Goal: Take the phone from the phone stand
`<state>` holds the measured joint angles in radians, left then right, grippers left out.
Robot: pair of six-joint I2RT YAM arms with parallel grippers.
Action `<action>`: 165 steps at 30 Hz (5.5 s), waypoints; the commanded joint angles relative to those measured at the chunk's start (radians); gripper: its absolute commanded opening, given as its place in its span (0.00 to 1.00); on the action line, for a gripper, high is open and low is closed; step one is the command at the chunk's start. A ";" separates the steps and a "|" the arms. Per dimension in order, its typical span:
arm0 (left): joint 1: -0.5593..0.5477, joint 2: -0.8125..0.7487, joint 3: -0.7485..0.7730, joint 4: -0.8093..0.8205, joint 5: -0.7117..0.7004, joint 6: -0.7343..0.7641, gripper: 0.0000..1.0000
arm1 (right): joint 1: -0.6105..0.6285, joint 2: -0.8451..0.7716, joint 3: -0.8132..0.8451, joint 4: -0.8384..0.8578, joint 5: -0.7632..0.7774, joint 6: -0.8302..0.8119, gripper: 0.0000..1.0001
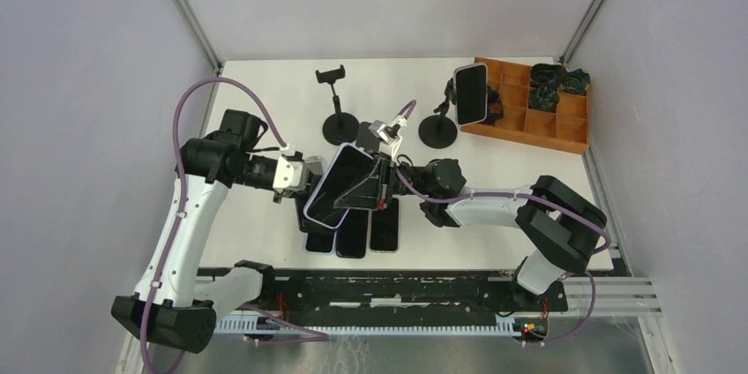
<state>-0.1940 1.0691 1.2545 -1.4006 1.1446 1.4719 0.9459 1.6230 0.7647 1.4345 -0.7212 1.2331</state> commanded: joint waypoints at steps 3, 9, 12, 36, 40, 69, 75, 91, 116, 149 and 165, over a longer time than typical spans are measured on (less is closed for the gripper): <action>-0.005 -0.025 0.011 -0.064 -0.023 0.083 0.02 | -0.034 -0.038 0.036 0.100 0.055 -0.002 0.16; -0.005 -0.035 -0.007 -0.064 -0.032 0.080 0.02 | -0.086 -0.105 -0.020 0.011 0.096 -0.038 0.25; -0.005 -0.036 -0.013 -0.064 -0.025 0.074 0.02 | -0.099 -0.165 -0.031 -0.119 0.116 -0.122 0.31; -0.005 -0.005 0.004 -0.064 -0.070 0.064 0.02 | -0.319 -0.454 0.013 -0.480 -0.052 -0.163 0.00; -0.005 -0.005 0.016 -0.064 -0.103 0.085 0.02 | -0.355 -0.503 0.108 -1.046 -0.149 -0.483 0.00; -0.005 -0.029 0.029 -0.064 -0.108 0.096 0.02 | -0.361 -0.146 0.061 -1.816 0.288 -1.125 0.32; -0.005 -0.035 0.033 -0.063 -0.116 0.092 0.02 | -0.359 -0.039 0.107 -1.756 0.336 -1.112 0.42; -0.005 -0.024 0.033 -0.064 -0.103 0.097 0.02 | -0.358 -0.089 0.066 -1.738 0.538 -1.066 0.80; -0.005 -0.029 0.040 -0.064 -0.069 0.086 0.02 | -0.357 -0.511 0.053 -1.635 0.282 -0.813 0.93; -0.005 -0.047 0.053 0.035 0.015 0.023 0.03 | 0.053 -0.306 0.072 -0.608 0.059 -0.311 0.47; -0.005 -0.053 0.074 0.077 0.081 -0.166 0.02 | 0.077 -0.260 0.023 -0.329 0.149 -0.290 0.03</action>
<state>-0.2005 1.0153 1.2877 -1.3495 1.1702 1.4170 1.0122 1.4059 0.8150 0.9447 -0.6125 1.0027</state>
